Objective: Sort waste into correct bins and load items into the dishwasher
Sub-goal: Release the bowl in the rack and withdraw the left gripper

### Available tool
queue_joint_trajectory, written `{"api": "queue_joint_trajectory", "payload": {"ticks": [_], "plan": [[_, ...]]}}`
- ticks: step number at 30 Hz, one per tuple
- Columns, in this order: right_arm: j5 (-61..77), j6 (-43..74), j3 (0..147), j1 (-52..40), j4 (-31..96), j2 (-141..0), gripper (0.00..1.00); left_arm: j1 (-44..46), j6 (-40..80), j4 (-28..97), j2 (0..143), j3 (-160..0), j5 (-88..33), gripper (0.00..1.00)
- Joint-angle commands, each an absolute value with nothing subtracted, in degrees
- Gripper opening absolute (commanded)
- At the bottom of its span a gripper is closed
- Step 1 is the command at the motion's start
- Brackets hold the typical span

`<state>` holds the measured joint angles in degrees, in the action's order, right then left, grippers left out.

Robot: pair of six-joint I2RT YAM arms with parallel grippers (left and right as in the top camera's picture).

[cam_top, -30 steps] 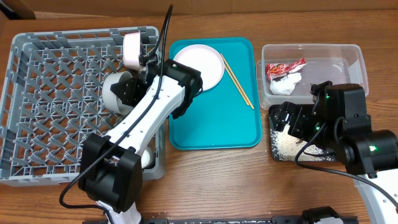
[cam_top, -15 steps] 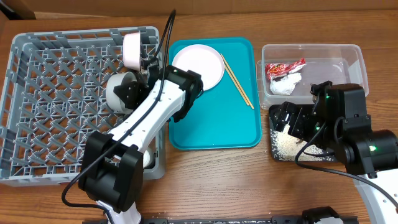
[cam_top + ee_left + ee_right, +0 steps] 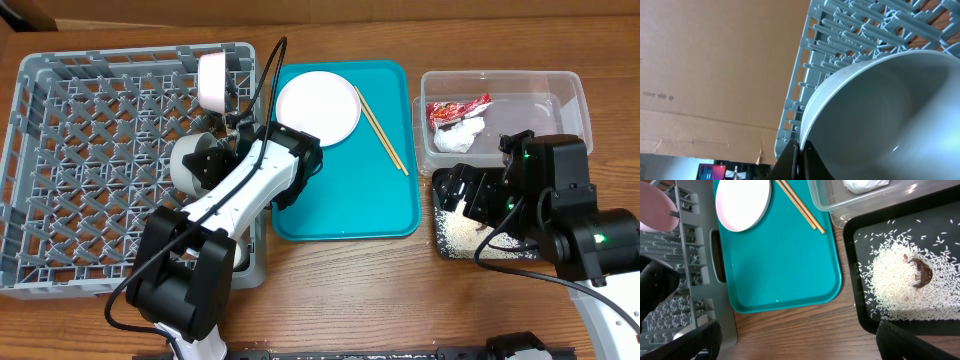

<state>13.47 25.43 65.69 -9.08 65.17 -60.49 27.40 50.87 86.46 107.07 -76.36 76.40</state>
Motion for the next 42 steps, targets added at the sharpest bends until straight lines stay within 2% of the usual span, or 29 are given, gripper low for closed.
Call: {"api": "queue_joint_trajectory", "payload": {"ticks": [1, 10, 17, 26, 33, 35, 38, 42], "plan": [[13.1, 25.2, 66.8, -8.9, 64.9, -60.3, 1.00, 27.5, 52.7, 86.3, 107.6, -76.2, 79.7, 0.04], [13.1, 25.2, 66.8, -8.9, 64.9, -60.3, 1.00, 29.0, 52.7, 86.2, 107.6, -76.2, 79.5, 0.09], [13.1, 25.2, 66.8, -8.9, 64.9, -60.3, 1.00, 29.6, 52.5, 85.5, 107.6, -76.2, 79.5, 0.04], [13.1, 25.2, 66.8, -8.9, 64.9, -60.3, 1.00, 29.3, 47.7, 82.3, 107.6, -76.2, 79.5, 0.04], [13.1, 25.2, 66.8, -8.9, 64.9, -60.3, 1.00, 30.8, 47.5, 80.6, 107.6, -76.2, 80.4, 0.10], [13.1, 25.2, 66.8, -8.9, 64.9, -60.3, 1.00, 31.0, 47.5, 80.7, 107.6, -76.2, 81.1, 0.15], [13.1, 25.3, 66.8, -8.9, 64.9, -60.3, 1.00, 31.3, 47.2, 80.7, 107.6, -76.2, 81.6, 0.42], [13.1, 25.2, 66.8, -8.9, 64.9, -60.3, 1.00, 31.7, 46.3, 80.7, 107.6, -76.3, 81.6, 0.66]]}}
